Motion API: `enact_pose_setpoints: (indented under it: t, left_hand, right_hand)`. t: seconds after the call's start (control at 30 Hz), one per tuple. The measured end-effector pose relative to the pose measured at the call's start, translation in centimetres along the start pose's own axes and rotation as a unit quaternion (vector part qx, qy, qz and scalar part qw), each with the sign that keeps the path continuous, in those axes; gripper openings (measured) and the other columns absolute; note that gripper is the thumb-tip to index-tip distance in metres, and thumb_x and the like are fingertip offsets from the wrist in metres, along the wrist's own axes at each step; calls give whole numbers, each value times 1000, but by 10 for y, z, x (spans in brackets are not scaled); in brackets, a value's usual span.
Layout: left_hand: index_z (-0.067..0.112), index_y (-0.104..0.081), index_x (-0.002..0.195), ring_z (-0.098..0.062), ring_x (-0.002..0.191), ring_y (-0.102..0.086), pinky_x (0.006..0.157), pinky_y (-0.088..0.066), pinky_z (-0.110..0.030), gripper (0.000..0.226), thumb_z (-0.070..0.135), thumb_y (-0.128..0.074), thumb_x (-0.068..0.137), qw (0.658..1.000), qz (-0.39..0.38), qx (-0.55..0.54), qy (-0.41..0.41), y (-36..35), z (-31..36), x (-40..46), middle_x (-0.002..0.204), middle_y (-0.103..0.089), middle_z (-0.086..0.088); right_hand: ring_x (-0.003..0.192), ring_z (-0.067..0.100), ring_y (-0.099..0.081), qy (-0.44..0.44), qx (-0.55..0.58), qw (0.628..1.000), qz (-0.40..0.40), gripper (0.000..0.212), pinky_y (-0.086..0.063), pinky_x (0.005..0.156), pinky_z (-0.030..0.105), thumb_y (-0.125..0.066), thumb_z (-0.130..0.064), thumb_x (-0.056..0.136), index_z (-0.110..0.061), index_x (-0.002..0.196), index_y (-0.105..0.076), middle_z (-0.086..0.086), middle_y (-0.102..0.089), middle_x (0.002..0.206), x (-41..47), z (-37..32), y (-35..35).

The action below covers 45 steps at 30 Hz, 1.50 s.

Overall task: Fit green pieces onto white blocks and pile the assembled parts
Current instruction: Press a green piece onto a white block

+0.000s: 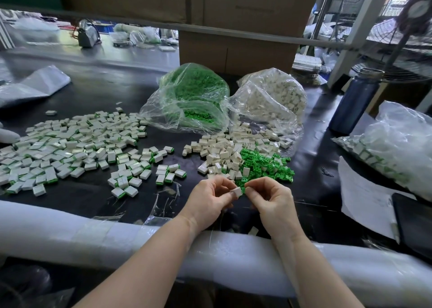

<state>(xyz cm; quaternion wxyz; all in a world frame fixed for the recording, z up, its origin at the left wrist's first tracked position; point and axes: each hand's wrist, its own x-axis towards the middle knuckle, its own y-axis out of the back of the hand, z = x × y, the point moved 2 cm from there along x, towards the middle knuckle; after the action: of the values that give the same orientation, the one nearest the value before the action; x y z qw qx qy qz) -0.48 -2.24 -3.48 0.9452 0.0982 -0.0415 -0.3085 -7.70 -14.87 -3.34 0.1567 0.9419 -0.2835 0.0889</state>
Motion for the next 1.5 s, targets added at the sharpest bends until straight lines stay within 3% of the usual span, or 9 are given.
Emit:
enact_pose_setpoints:
  t: [0.23,0.5,0.6,0.77,0.83,0.93,1.1,1.5]
  left_hand:
    - [14,-65,84,-16,67,-57,69,-53,-35,7,7,-63,86,1000,2,3,-12,1,-1,1,75,-65,-7]
    - [24,-67,79,-19,67,-59,69,-54,-37,18,8,-62,87,999,8,22,-33,1,1,-1,85,-69,-19]
    - [23,-67,78,-17,66,-58,69,-53,-35,19,8,-61,88,999,3,31,-34,0,1,0,84,-69,-22]
    - [21,-69,80,-4,69,-60,70,-51,-16,19,6,-61,87,999,-15,36,-37,0,-2,0,76,-68,-1]
    - [25,-68,77,0,66,-59,70,-51,-16,22,6,-61,87,998,-26,36,-32,0,-3,0,72,-66,6]
    - [26,-68,75,-6,68,-58,73,-53,-23,24,6,-62,86,998,-36,43,-27,0,-3,0,70,-65,7]
    - [22,-68,77,-5,68,-57,68,-49,-14,18,6,-63,86,996,-38,68,-32,0,-1,-1,70,-64,7]
    - [16,-70,81,-1,62,-55,65,-46,-12,11,8,-65,85,995,-47,82,-34,1,0,-1,69,-63,7]
  right_hand:
    - [65,2,-62,5,-28,1000,-1,19,-51,67,18,-68,1,79,-17,73,-68,-4,-68,69,0,-2,-1]
    - [60,6,-59,-37,-3,999,-23,16,-52,59,26,-69,1,78,-13,71,-68,-2,-66,63,0,1,-1]
    - [54,6,-56,-58,30,997,-28,16,-49,51,23,-70,4,76,-10,70,-66,-3,-63,59,-1,1,-1]
    - [47,5,-52,-84,80,992,-45,17,-44,45,18,-69,10,74,-5,68,-63,-1,-60,54,-2,3,0]
    - [45,5,-51,-93,92,990,-54,17,-43,44,18,-70,11,73,-4,68,-62,0,-60,53,-1,3,0]
    - [43,5,-50,-103,106,987,-61,21,-42,42,18,-69,14,71,-5,65,-61,1,-60,52,-1,3,1]
    - [39,6,-46,-107,114,986,-63,27,-38,40,17,-69,16,69,-9,60,-61,0,-58,49,-2,4,1]
    - [40,6,-46,-105,109,985,-78,30,-38,39,18,-68,18,68,-10,59,-62,-1,-59,49,-2,5,1]
